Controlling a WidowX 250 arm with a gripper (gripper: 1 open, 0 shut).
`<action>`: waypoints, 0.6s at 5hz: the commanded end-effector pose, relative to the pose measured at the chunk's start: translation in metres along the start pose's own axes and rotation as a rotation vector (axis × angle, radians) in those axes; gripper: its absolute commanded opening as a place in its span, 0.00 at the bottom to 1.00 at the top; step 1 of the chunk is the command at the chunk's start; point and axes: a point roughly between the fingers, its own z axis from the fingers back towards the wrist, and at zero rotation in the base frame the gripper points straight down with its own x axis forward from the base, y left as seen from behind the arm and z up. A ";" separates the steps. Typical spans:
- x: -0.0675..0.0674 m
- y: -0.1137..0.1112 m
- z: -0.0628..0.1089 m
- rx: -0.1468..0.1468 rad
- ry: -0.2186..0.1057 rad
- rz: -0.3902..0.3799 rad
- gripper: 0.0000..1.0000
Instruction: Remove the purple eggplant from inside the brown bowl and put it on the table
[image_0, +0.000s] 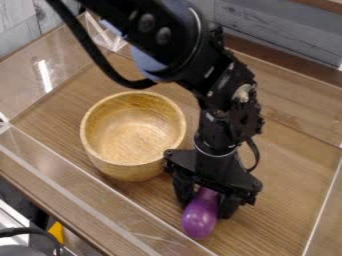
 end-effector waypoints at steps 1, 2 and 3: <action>0.009 -0.001 0.009 -0.018 -0.029 0.016 1.00; 0.009 -0.001 0.011 -0.019 -0.027 0.023 1.00; 0.010 -0.001 0.013 -0.021 -0.025 0.029 1.00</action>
